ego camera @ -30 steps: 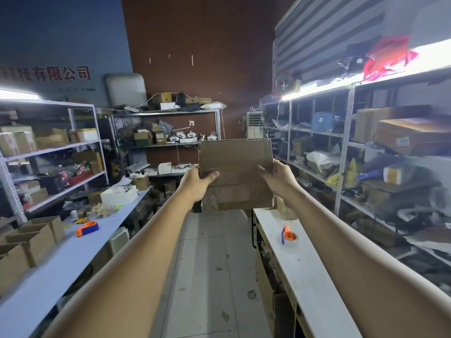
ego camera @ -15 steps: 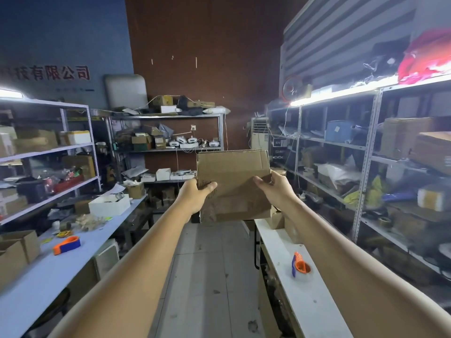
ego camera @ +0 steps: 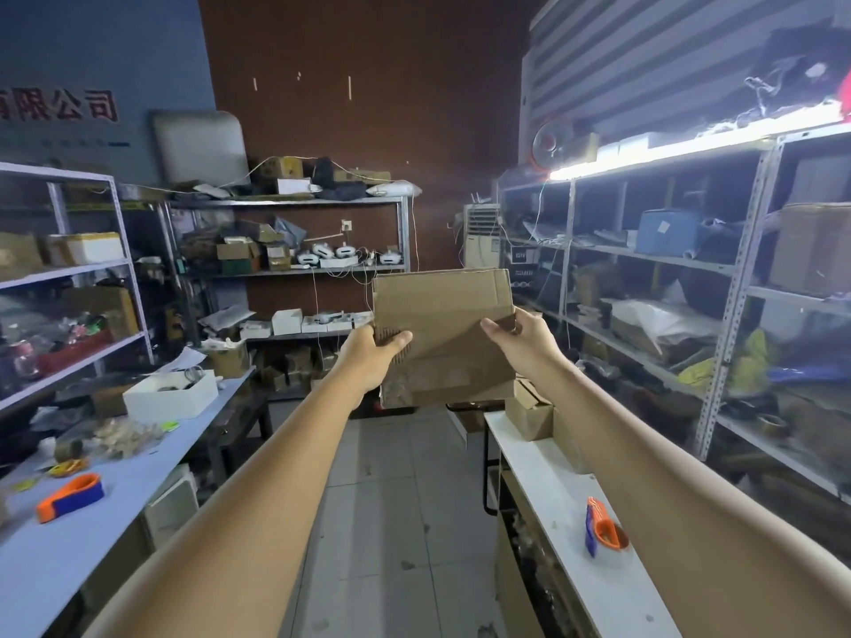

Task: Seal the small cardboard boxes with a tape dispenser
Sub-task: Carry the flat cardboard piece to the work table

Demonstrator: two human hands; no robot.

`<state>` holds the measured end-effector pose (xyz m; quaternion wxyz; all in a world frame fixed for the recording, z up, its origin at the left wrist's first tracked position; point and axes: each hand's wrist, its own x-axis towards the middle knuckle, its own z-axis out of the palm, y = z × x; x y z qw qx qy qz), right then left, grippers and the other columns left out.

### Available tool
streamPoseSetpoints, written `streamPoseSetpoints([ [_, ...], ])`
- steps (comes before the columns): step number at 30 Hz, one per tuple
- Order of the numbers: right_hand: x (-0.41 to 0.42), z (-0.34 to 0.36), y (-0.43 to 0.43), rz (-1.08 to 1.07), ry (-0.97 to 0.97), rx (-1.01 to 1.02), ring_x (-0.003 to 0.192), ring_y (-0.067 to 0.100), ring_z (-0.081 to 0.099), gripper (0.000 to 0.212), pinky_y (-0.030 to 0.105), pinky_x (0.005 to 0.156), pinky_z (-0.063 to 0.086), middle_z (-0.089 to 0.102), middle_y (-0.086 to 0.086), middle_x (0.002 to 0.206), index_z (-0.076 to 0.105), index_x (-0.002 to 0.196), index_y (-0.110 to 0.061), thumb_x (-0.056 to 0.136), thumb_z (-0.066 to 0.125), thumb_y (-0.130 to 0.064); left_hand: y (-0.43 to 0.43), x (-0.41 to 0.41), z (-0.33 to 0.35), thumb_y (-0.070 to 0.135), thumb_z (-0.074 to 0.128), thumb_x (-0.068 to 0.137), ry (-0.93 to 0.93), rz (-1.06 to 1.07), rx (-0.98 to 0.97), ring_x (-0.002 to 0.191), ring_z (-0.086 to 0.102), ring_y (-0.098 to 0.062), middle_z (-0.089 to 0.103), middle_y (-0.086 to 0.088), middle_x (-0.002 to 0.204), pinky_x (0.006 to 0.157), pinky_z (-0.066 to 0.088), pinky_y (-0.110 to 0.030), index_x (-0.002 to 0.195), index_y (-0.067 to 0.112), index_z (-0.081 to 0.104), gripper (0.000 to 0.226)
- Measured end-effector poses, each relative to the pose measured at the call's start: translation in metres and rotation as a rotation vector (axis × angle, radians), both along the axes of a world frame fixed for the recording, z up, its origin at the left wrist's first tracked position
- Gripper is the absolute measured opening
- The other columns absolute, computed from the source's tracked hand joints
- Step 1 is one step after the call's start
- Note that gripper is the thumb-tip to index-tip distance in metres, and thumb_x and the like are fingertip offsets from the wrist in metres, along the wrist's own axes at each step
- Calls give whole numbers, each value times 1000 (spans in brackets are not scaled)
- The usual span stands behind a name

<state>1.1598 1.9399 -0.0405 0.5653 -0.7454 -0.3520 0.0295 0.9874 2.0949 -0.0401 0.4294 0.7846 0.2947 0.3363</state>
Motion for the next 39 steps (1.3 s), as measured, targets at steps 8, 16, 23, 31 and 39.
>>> streamPoseSetpoints([
  [8, 99, -6, 68, 19, 3, -1, 96, 16, 63, 27, 40, 91, 54, 66, -6, 102, 62, 118, -31, 95, 60, -45, 66, 99, -1, 41, 63, 94, 2, -21, 0, 83, 56, -18, 61, 2, 88, 79, 43, -32, 95, 18, 59, 24],
  [16, 219, 1, 123, 4, 17, 13, 93, 21, 67, 28, 44, 87, 56, 70, -1, 102, 64, 114, -29, 93, 62, -47, 116, 217, 11, 41, 63, 94, -6, -24, -4, 87, 58, -19, 65, -7, 102, 70, 43, -29, 109, 9, 60, 36],
  [23, 298, -3, 185, -23, 4, -6, 93, 18, 67, 32, 44, 88, 56, 69, -4, 102, 63, 119, -31, 92, 61, -49, 186, 302, 3, 41, 65, 93, -11, -54, -23, 97, 62, -23, 67, -7, 106, 77, 47, -32, 111, 9, 60, 37],
  [31, 368, -16, 255, -167, 14, -2, 90, 11, 66, 18, 33, 80, 54, 69, -9, 97, 65, 110, -30, 95, 61, -39, 280, 406, -17, 40, 65, 93, -23, -179, -46, 90, 58, -21, 65, -4, 100, 77, 42, -31, 110, 10, 61, 35],
  [39, 439, -33, 257, -412, 55, 43, 91, 7, 63, 25, 31, 82, 54, 67, -12, 102, 62, 120, -29, 95, 63, -35, 310, 533, -33, 41, 64, 93, 38, -427, -40, 93, 58, -24, 64, -6, 100, 79, 43, -31, 107, 9, 59, 35],
])
